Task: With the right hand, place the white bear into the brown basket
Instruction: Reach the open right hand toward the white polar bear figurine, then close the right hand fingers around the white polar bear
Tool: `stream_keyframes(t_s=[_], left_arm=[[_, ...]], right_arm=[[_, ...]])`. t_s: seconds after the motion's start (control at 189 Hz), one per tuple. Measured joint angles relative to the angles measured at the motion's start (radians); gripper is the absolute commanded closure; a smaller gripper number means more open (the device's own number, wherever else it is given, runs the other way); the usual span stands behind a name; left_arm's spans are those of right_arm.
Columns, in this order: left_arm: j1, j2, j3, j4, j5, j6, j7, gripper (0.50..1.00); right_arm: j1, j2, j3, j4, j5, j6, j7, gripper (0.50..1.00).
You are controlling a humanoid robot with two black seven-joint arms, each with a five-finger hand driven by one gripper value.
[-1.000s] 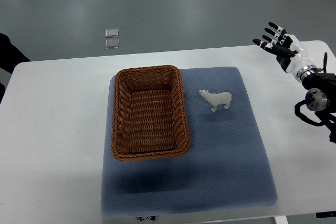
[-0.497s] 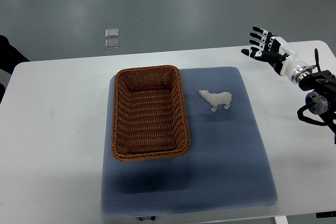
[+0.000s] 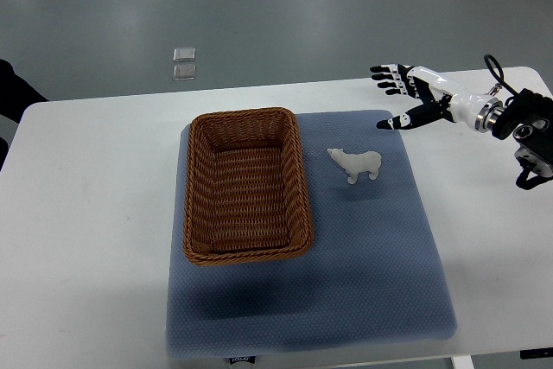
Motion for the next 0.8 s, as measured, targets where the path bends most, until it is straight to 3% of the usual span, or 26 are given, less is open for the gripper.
stream_keyframes(t_s=[0.275, 0.799], left_arm=[[0.0, 0.0, 0.0, 0.0, 0.0, 0.0, 0.0, 0.5], [0.0, 0.0, 0.0, 0.0, 0.0, 0.0, 0.0, 0.5]], right_arm=[[0.016, -0.032, -0.062, 0.092, -0.31, 0.005, 0.023, 0.593], [0.014, -0.019, -0.106, 0.115, -0.437, -0.038, -0.013, 0.648]])
